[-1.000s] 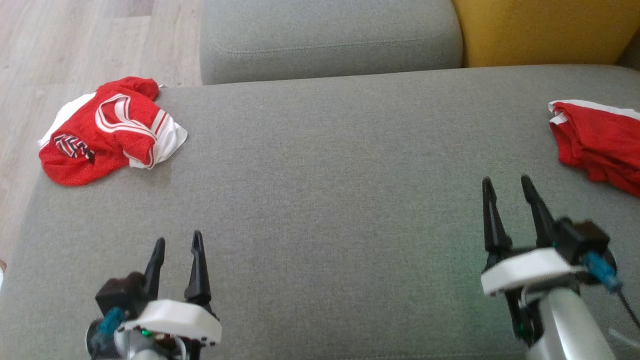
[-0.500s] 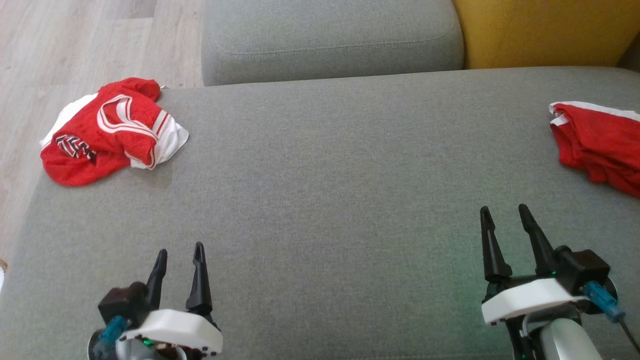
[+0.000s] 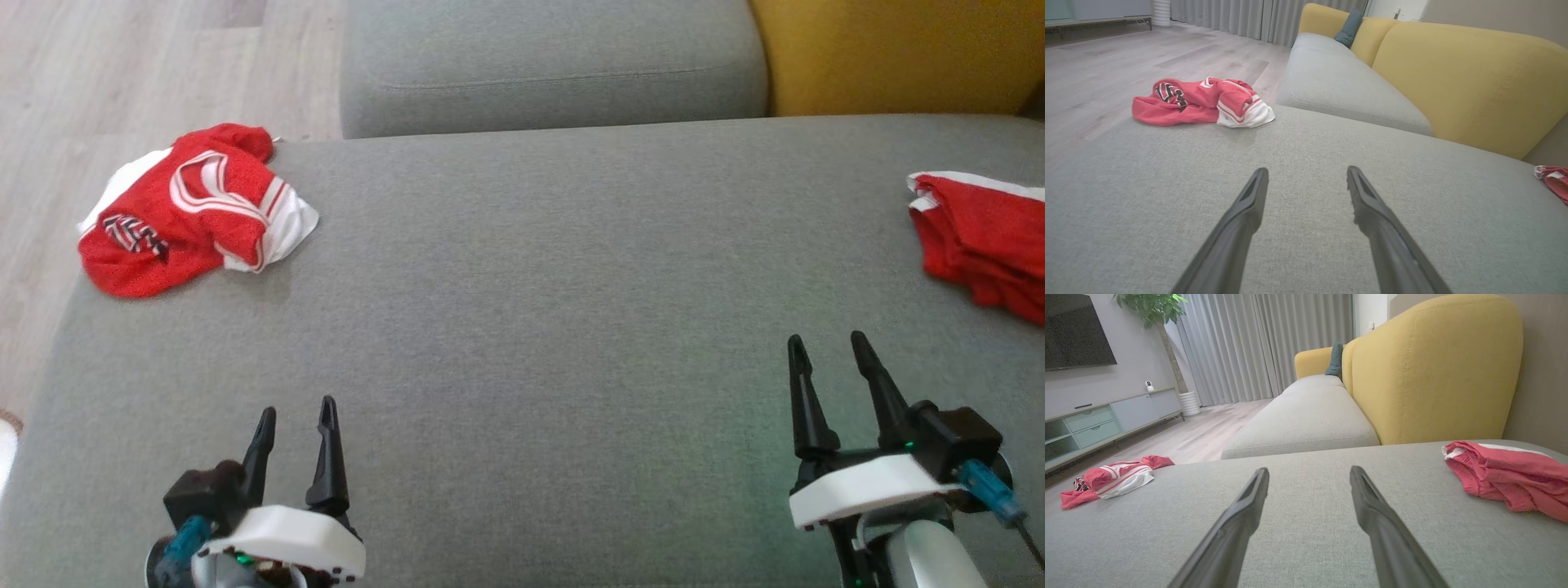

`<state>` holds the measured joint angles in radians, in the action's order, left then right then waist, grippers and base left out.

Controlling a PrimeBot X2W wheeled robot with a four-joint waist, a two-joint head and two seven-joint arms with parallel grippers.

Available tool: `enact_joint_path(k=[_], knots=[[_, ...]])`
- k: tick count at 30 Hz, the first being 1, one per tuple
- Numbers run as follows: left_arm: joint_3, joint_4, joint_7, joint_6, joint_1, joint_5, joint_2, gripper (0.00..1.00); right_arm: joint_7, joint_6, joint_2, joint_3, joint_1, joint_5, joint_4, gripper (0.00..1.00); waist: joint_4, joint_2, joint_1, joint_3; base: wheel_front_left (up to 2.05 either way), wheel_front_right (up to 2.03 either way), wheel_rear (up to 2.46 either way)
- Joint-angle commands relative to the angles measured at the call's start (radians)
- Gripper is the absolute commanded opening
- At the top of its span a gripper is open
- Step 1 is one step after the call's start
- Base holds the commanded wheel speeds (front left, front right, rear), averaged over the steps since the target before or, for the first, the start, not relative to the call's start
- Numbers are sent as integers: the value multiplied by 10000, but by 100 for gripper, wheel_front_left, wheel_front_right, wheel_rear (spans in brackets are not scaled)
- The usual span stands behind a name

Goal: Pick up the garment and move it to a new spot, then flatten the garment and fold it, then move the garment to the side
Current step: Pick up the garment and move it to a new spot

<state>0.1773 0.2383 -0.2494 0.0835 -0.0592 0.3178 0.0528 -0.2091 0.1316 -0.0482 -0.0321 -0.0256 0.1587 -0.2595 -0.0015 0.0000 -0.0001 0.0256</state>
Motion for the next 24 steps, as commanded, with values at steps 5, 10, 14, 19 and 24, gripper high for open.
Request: enact_joint_path(k=[5,10,14,19,24], knots=[[-283,-297,-124,-66,518,-122,-20,100,-126,-9,-20,-112,-44,46,550,100,729,0,1,3,0,0,0],[-272,-292,-124,-67,566,-178,-9,100,-175,-9,-20,-193,90,196,588,100,2096,0,1,67,0,0,0],[-484,-353,-124,-38,557,-205,89,100,-226,-9,-20,-432,31,362,568,100,3162,0,1,115,0,0,0],[-653,-469,-124,-10,456,-212,147,100,-296,-9,-20,-628,7,473,542,100,4228,0,1,167,0,0,0],[-714,-540,-124,-23,343,-202,180,100,-334,-9,-20,-673,3,472,536,100,4919,0,1,186,0,0,0]])
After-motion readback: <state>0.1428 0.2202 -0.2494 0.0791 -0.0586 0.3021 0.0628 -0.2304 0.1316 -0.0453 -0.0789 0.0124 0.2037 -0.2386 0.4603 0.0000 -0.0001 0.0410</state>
